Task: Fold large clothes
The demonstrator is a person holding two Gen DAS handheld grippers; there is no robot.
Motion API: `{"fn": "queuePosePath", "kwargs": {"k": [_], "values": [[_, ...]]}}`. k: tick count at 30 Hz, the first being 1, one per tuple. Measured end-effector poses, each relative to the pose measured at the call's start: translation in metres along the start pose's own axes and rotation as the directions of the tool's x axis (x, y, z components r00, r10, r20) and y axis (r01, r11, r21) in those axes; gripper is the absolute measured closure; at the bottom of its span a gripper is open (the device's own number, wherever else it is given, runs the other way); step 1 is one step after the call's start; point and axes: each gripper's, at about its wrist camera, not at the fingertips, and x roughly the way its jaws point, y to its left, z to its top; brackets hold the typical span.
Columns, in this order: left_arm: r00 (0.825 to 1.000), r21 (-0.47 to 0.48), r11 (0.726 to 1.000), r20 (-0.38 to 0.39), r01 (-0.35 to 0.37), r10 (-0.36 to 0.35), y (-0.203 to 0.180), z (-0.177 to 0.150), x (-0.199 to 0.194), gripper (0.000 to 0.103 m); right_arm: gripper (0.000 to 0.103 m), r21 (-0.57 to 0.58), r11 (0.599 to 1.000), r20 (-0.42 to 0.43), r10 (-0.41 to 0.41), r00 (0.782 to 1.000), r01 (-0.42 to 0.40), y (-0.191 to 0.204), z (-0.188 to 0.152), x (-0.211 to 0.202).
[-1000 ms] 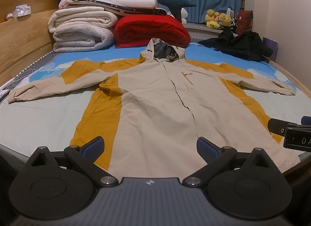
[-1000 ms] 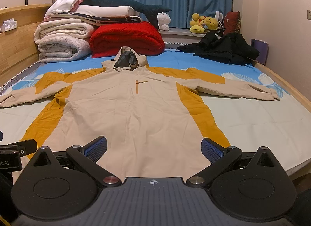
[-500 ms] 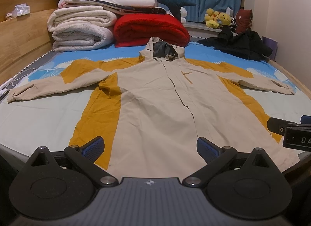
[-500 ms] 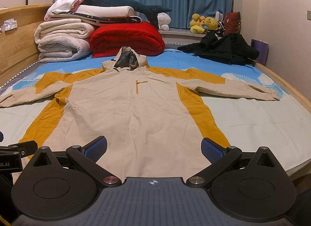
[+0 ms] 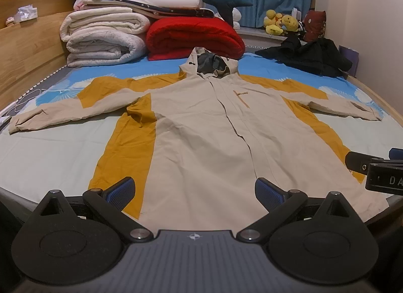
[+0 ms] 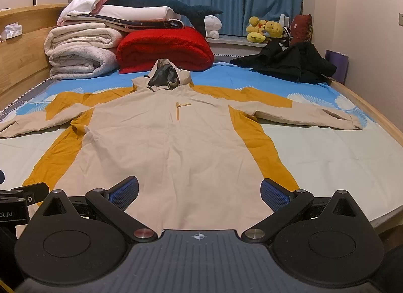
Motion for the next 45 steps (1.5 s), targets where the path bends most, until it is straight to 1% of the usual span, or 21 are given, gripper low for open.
{"fn": "queuePosePath", "kwargs": {"k": [8, 10, 13, 14, 15, 18, 21, 22, 24, 27, 29, 31, 33, 34, 36, 39, 41, 42, 43, 44, 45], "values": [[1.0, 0.018, 1.0, 0.024, -0.005, 0.005, -0.001, 0.0, 0.0, 0.001, 0.001, 0.0, 1.0, 0.001, -0.001, 1.0, 0.001, 0.0, 0.0, 0.0], [0.999, 0.025, 1.0, 0.042, 0.0, -0.001, -0.001, 0.0, -0.002, 0.001, 0.001, -0.001, 1.0, 0.001, -0.001, 1.0, 0.001, 0.0, 0.0, 0.0], [0.993, 0.061, 0.998, 0.119, -0.032, 0.025, -0.001, 0.005, -0.008, 0.002, 0.001, -0.001, 1.0, 0.002, -0.001, 1.0, 0.001, 0.0, 0.001, 0.0], [0.989, 0.076, 0.996, 0.147, -0.046, 0.034, -0.001, 0.009, -0.01, 0.002, 0.001, 0.0, 1.0, 0.004, 0.0, 1.0, 0.0, 0.0, 0.0, 0.0], [0.988, 0.083, 0.996, 0.153, -0.043, 0.03, 0.0, 0.014, -0.012, 0.002, 0.001, 0.001, 1.0, 0.006, 0.001, 1.0, -0.001, -0.001, 0.0, 0.001], [0.989, 0.104, 0.994, 0.15, -0.02, 0.005, 0.003, 0.032, -0.015, 0.004, 0.003, 0.011, 1.0, 0.027, 0.005, 1.0, -0.006, -0.002, -0.001, 0.0], [0.985, 0.163, 0.986, 0.173, -0.011, -0.017, 0.001, 0.059, -0.012, 0.008, 0.006, 0.025, 1.0, 0.085, 0.008, 0.996, -0.01, -0.004, 0.002, -0.005], [0.982, 0.175, 0.985, 0.187, -0.005, -0.029, 0.0, 0.069, -0.01, 0.012, 0.006, 0.032, 0.999, 0.109, 0.011, 0.994, -0.014, -0.006, 0.003, -0.007], [0.982, 0.207, 0.978, 0.181, 0.01, -0.049, 0.0, 0.087, 0.002, 0.016, 0.006, 0.045, 0.999, 0.156, 0.01, 0.988, -0.017, -0.008, 0.004, -0.013], [0.969, 0.213, 0.976, 0.232, 0.037, -0.088, 0.002, 0.12, 0.018, 0.017, 0.006, 0.059, 0.998, 0.225, -0.011, 0.974, -0.002, -0.014, 0.007, -0.021], [0.963, 0.233, 0.972, 0.257, 0.023, -0.085, 0.003, 0.141, 0.032, 0.016, 0.006, 0.067, 0.997, 0.266, -0.044, 0.963, 0.028, -0.019, 0.008, -0.025], [0.96, 0.226, 0.974, 0.272, 0.003, -0.066, 0.009, 0.163, 0.051, 0.017, 0.006, 0.068, 0.996, 0.288, -0.083, 0.954, 0.066, -0.023, 0.01, -0.026], [0.962, 0.201, 0.98, 0.269, -0.002, -0.053, 0.017, 0.184, 0.073, 0.017, 0.006, 0.065, 0.992, 0.294, -0.125, 0.947, 0.111, -0.028, 0.01, -0.025], [0.963, 0.21, 0.977, 0.268, -0.024, -0.033, 0.02, 0.193, 0.086, 0.016, 0.006, 0.063, 0.989, 0.293, -0.146, 0.945, 0.133, -0.031, 0.009, -0.024], [0.96, 0.234, 0.969, 0.28, -0.075, 0.006, 0.026, 0.205, 0.112, 0.016, 0.006, 0.07, 0.985, 0.288, -0.173, 0.942, 0.16, -0.035, 0.011, -0.024], [0.953, 0.23, 0.97, 0.303, -0.084, 0.01, 0.04, 0.217, 0.142, 0.016, 0.006, 0.107, 0.981, 0.282, -0.184, 0.942, 0.16, -0.043, 0.017, -0.025], [0.949, 0.21, 0.973, 0.314, -0.09, 0.02, 0.056, 0.214, 0.165, 0.015, 0.006, 0.11, 0.978, 0.29, -0.202, 0.936, 0.177, -0.045, 0.022, -0.025], [0.947, 0.19, 0.977, 0.321, -0.093, 0.028, 0.064, 0.204, 0.169, 0.013, 0.006, 0.106, 0.977, 0.296, -0.209, 0.932, 0.185, -0.046, 0.026, -0.025], [0.956, 0.18, 0.977, 0.289, -0.111, 0.056, 0.07, 0.197, 0.184, 0.013, 0.006, 0.102, 0.976, 0.304, -0.214, 0.929, 0.191, -0.047, 0.031, -0.024], [0.973, 0.169, 0.975, 0.203, -0.147, 0.111, 0.073, 0.198, 0.203, 0.014, 0.007, 0.099, 0.975, 0.313, -0.218, 0.924, 0.197, -0.048, 0.037, -0.022], [0.978, 0.129, 0.978, 0.154, -0.163, 0.143, 0.079, 0.197, 0.217, 0.015, 0.009, 0.096, 0.975, 0.322, -0.222, 0.92, 0.202, -0.049, 0.044, -0.019]]}}
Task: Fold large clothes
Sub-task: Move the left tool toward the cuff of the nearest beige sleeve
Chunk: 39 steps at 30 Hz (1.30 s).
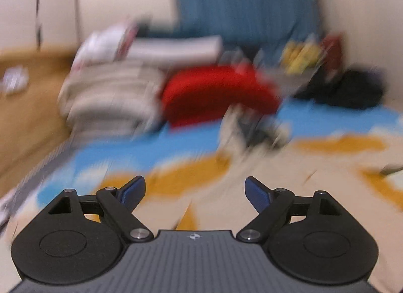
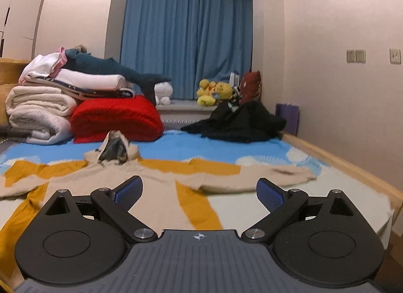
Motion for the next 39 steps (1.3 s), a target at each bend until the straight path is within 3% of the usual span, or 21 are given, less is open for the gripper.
{"fn": "queuePosePath", "kwargs": {"k": [2, 5, 10, 12, 26, 32, 36, 39], "values": [[0.999, -0.076, 0.997, -0.032, 0.008, -0.011, 0.009, 0.004, 0.021, 0.015, 0.017, -0.004, 1.0, 0.01, -0.008, 1.0, 0.008, 0.001, 0.01, 0.013], [0.999, -0.089, 0.996, -0.045, 0.004, -0.008, 0.012, 0.008, 0.042, 0.017, 0.024, 0.024, 1.0, 0.017, -0.018, 1.0, 0.018, 0.007, 0.026, 0.041], [0.994, -0.154, 0.987, -0.092, 0.044, -0.059, 0.017, 0.008, 0.062, 0.04, 0.037, 0.081, 0.997, 0.043, 0.006, 0.999, -0.009, 0.027, 0.049, 0.089], [0.993, -0.17, 0.984, -0.096, 0.048, -0.065, 0.015, 0.001, 0.065, 0.043, 0.038, 0.101, 0.994, 0.062, 0.032, 0.998, -0.038, 0.038, 0.058, 0.109], [0.988, -0.242, 0.97, -0.157, -0.036, -0.003, 0.027, 0.006, 0.105, 0.044, 0.037, -0.037, 0.973, 0.204, 0.23, 0.952, -0.227, 0.117, 0.108, 0.214], [0.981, -0.295, 0.952, -0.192, -0.075, 0.018, 0.043, 0.003, 0.125, 0.044, 0.037, 0.03, 0.966, 0.135, 0.249, 0.959, -0.256, 0.121, 0.101, 0.254], [0.967, -0.343, 0.927, -0.247, -0.152, 0.066, 0.069, -0.006, 0.146, 0.044, 0.037, 0.024, 0.962, 0.106, 0.27, 0.957, -0.274, 0.127, 0.098, 0.27], [0.947, -0.389, 0.892, -0.299, -0.23, 0.114, 0.096, -0.016, 0.16, 0.044, 0.049, 0.044, 0.956, 0.085, 0.287, 0.954, -0.291, 0.124, 0.092, 0.277]]}}
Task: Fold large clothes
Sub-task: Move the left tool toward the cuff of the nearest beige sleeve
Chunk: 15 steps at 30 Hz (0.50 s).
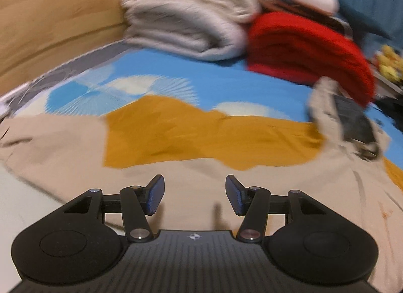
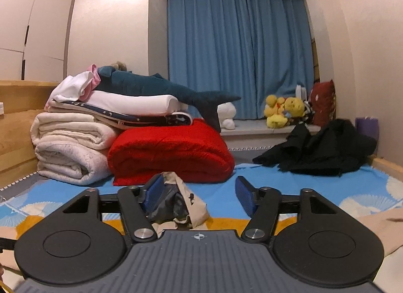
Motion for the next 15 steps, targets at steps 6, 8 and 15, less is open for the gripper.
{"fn": "queuePosePath", "kwargs": {"k": [6, 8, 15], "values": [[0.983, -0.159, 0.972, -0.079, -0.175, 0.164, 0.058, 0.004, 0.034, 0.04, 0.067, 0.031, 0.999, -0.092, 0.03, 0.995, -0.027, -0.005, -0.019, 0.02], [0.97, -0.225, 0.946, -0.119, -0.235, 0.213, 0.082, 0.004, 0.041, 0.038, 0.067, 0.034, 0.998, -0.099, 0.054, 0.994, -0.051, -0.004, -0.025, 0.025], [0.924, -0.412, 0.828, -0.22, -0.379, 0.314, 0.143, 0.003, 0.051, 0.031, 0.067, 0.028, 0.997, -0.15, 0.075, 0.986, -0.072, -0.003, -0.031, 0.041]]}}
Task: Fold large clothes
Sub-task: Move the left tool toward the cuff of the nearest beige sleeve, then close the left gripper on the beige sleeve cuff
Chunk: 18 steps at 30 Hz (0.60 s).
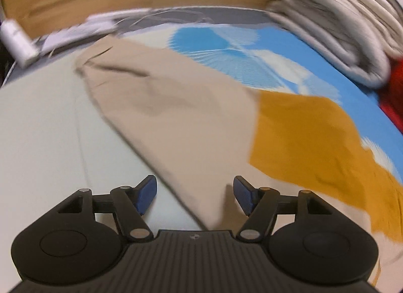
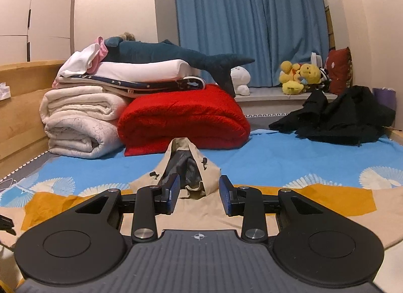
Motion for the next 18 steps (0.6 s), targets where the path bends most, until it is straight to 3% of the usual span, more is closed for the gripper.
{"fn": "queuePosePath", "kwargs": {"k": [6, 8, 10, 12, 13, 16, 18], "values": [[0.999, -0.17, 0.985, -0.028, 0.025, -0.03, 0.027, 0.013, 0.013, 0.031, 0.067, 0.01, 1.0, -0.044, 0.0, 0.999, 0.001, -0.004, -0.007, 0.012], [0.999, -0.186, 0.982, -0.023, 0.036, -0.041, 0.03, 0.017, 0.012, 0.042, 0.067, 0.019, 1.0, -0.059, -0.005, 0.998, 0.006, -0.006, -0.008, 0.015], [0.999, -0.202, 0.978, -0.016, 0.041, -0.046, 0.034, 0.02, 0.012, 0.082, 0.067, 0.025, 1.0, -0.08, -0.01, 0.997, 0.012, -0.007, -0.01, 0.02], [1.0, -0.209, 0.978, -0.006, 0.026, -0.028, 0.036, 0.023, 0.011, 0.096, 0.067, 0.035, 0.999, -0.108, -0.011, 0.994, 0.015, -0.007, -0.012, 0.025], [0.999, -0.216, 0.976, 0.011, 0.035, -0.033, 0.038, 0.024, 0.006, 0.101, 0.067, 0.039, 0.999, -0.127, -0.011, 0.992, 0.016, -0.008, -0.014, 0.028], [0.996, -0.174, 0.984, 0.081, 0.05, -0.036, 0.027, 0.032, -0.01, 0.102, 0.082, 0.049, 0.999, -0.19, 0.0, 0.982, 0.009, -0.01, -0.018, 0.036], [0.988, -0.128, 0.988, 0.143, 0.083, -0.064, 0.014, 0.038, -0.03, 0.102, 0.086, 0.029, 1.0, -0.239, 0.005, 0.971, 0.002, -0.008, -0.023, 0.041]]}}
